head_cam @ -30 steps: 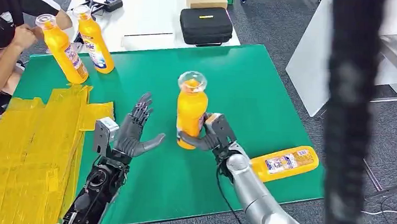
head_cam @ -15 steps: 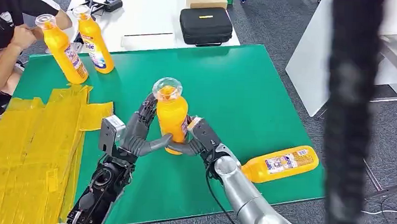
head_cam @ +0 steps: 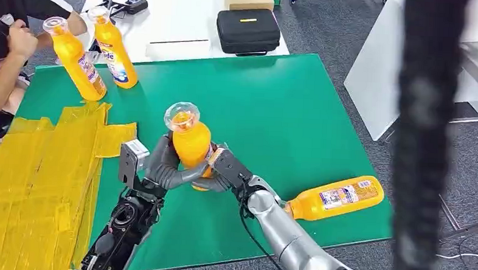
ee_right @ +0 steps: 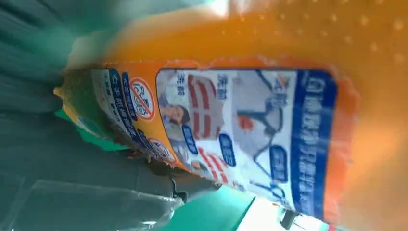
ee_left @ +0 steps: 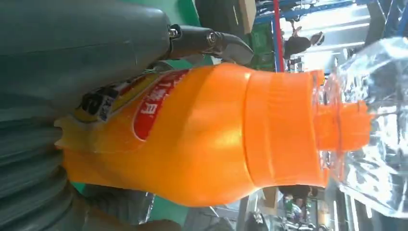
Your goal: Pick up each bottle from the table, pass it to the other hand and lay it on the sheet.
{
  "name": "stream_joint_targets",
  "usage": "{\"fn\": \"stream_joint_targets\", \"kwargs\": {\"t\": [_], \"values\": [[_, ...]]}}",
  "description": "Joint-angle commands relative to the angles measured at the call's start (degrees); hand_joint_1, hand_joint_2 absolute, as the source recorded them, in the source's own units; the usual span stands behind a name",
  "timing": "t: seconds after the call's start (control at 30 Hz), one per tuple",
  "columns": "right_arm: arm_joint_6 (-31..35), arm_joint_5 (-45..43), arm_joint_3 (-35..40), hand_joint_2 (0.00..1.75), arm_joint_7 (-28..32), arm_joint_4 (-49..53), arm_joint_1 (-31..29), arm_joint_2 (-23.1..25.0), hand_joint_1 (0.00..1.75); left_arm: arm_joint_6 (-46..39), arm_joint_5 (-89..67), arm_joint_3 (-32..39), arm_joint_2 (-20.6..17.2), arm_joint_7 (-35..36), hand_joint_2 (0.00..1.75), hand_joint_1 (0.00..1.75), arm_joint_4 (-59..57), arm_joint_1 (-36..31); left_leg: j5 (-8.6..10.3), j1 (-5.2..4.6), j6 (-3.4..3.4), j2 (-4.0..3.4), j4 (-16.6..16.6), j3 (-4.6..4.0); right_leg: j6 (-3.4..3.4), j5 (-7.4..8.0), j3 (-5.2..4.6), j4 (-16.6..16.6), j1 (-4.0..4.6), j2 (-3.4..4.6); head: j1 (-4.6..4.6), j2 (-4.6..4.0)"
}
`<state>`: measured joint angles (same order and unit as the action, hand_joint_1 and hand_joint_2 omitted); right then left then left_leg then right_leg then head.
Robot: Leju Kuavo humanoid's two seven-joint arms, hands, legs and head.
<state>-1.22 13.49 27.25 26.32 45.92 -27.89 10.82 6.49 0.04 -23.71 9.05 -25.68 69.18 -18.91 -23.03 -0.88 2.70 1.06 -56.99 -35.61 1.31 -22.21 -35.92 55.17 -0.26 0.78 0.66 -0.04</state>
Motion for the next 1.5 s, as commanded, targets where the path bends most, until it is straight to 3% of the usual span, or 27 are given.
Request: {"fn": "stream_joint_targets", "kwargs": {"t": [0.03,0.07,0.1,0.13,0.37,0.4,0.43,0.63,0.67,0.7,1.0,1.03,1.07,1.2,1.27,1.3,1.5], "values": [[-0.1,0.0,3.0,1.75,0.0,-5.3,-2.9,0.4,1.75,1.6,1.7,-1.8,-0.7,0.1,1.75,0.31,-3.2,-1.6,-0.08,0.02,-0.15,-0.07,0.0,0.21,-0.02,-0.08,0.2,0.0,0.03,-0.03,0.02,0.0],[-0.2,0.1,3.2,1.75,0.1,-5.3,-2.7,0.5,1.75,1.6,2.0,-1.5,-0.8,0.1,1.75,0.31,-3.3,-1.3,-0.15,0.04,-0.21,-0.1,0.0,0.33,-0.03,-0.14,0.32,0.0,0.05,-0.03,0.0,0.0],[-0.1,0.2,3.4,1.75,0.3,-5.0,-2.3,0.7,1.75,1.4,2.3,-1.1,-1.1,-0.2,1.75,1.71,-2.8,-0.4,-0.22,0.05,-0.26,-0.14,-0.1,0.44,-0.04,-0.2,0.42,0.1,0.06,-0.02,0.0,0.0],[0.0,0.3,3.7,1.75,0.6,-4.8,-1.9,1.1,1.75,1.4,2.6,-0.7,-1.5,-0.7,1.75,1.75,-2.1,0.6,-0.12,0.03,-0.18,-0.11,0.0,0.29,-0.03,-0.1,0.27,0.0,0.03,0.0,0.02,0.0],[1.6,0.7,3.8,1.75,1.0,-1.7,-0.9,2.6,1.75,2.0,4.6,1.4,-2.9,-1.8,1.75,1.75,-1.9,2.7,-0.17,0.05,-0.2,-0.23,0.0,0.3,-0.04,-0.12,0.25,0.0,0.06,0.08,0.0,0.0],[1.7,0.7,3.7,1.75,0.9,-0.5,-0.6,2.3,1.75,2.0,4.7,1.3,-3.2,-1.8,1.75,1.75,-1.8,2.9,-0.42,0.1,-0.39,-0.35,-0.1,0.66,-0.08,-0.35,0.59,0.1,0.12,0.09,0.02,0.0],[1.7,0.7,3.6,1.75,0.9,0.3,-0.3,2.0,1.75,2.1,4.9,1.4,-3.6,-1.9,1.75,1.75,-1.8,3.1,-0.14,0.03,-0.18,-0.22,0.0,0.25,-0.03,-0.11,0.19,0.0,0.03,0.08,0.0,0.0],[3.7,2.0,2.9,1.75,0.7,5.4,2.4,0.2,1.75,1.7,5.7,1.2,-4.4,-2.7,1.75,1.75,-1.6,3.7,-0.17,0.04,-0.19,-0.15,0.0,0.32,-0.02,-0.14,0.3,0.0,0.03,0.02,0.0,0.0],[5.1,2.8,2.8,1.75,1.0,6.4,2.8,-0.1,0.14,1.2,5.7,1.4,-4.6,-3.2,1.75,1.75,-1.7,3.7,-0.26,0.07,-0.25,-0.19,0.0,0.44,-0.03,-0.22,0.42,0.0,0.06,0.02,0.0,0.0],[6.4,3.4,2.5,1.75,1.4,8.6,3.6,-0.7,0.0,0.6,5.7,1.8,-4.9,-3.7,1.75,1.75,-1.8,3.6,-0.11,0.03,-0.14,-0.09,0.0,0.2,-0.02,-0.09,0.19,0.0,0.03,0.0,0.0,0.0],[10.9,5.7,-1.2,1.75,-0.3,25.2,9.5,-4.9,0.0,-0.3,7.7,8.7,-7.7,-5.4,1.75,1.75,0.5,4.2,-0.1,0.03,-0.16,-0.08,0.0,0.15,-0.03,-0.08,0.13,0.0,0.03,0.0,-0.02,0.0],[11.8,6.3,-1.7,1.75,-0.4,26.3,10.1,-5.1,0.0,-1.3,6.7,9.2,-7.9,-6.3,1.75,1.75,1.0,4.4,-0.13,0.02,-0.18,-0.08,0.0,0.2,-0.03,-0.12,0.18,0.0,0.02,-0.01,-0.04,0.0],[13.1,7.4,-2.6,1.75,-0.8,29.3,11.8,-5.6,0.0,-8.2,0.5,10.1,-8.4,-8.9,1.75,1.75,2.3,5.1,-0.15,0.06,-0.21,-0.13,0.0,0.25,-0.05,-0.12,0.22,0.0,0.06,0.01,0.04,0.0],[13.1,7.6,-2.9,1.75,-1.1,31.3,12.9,-6.2,0.0,-8.1,0.7,10.8,-8.9,-8.7,1.75,1.75,3.0,5.4,-0.09,0.04,-0.15,-0.05,0.0,0.12,-0.03,-0.1,0.08,0.0,0.04,-0.08,-0.02,0.0],[14.4,9.0,-3.5,1.75,-1.4,34.2,14.5,-6.6,0.0,-16.2,-7.0,11.8,-9.0,-10.6,1.75,1.75,5.0,6.4,-0.09,0.04,-0.13,-0.12,0.0,0.1,-0.02,-0.08,0.05,0.0,0.04,-0.02,0.02,0.0],[14.9,9.3,-4.0,1.75,-1.5,37.9,16.1,-7.5,0.0,-31.2,-21.7,13.0,-9.8,-9.9,1.75,1.75,5.8,7.3,-0.22,0.07,-0.21,-0.17,0.0,0.28,-0.03,-0.2,0.24,0.0,0.07,-0.04,0.0,0.0],[15.1,9.9,-5.7,1.75,-3.8,44.6,18.2,-9.9,0.0,-38.5,-38.1,15.3,-12.8,-6.0,1.75,1.75,6.0,9.1,-0.26,0.06,-0.24,-0.28,0.0,0.34,-0.05,-0.21,0.26,0.0,0.06,0.07,0.0,0.0]]}}
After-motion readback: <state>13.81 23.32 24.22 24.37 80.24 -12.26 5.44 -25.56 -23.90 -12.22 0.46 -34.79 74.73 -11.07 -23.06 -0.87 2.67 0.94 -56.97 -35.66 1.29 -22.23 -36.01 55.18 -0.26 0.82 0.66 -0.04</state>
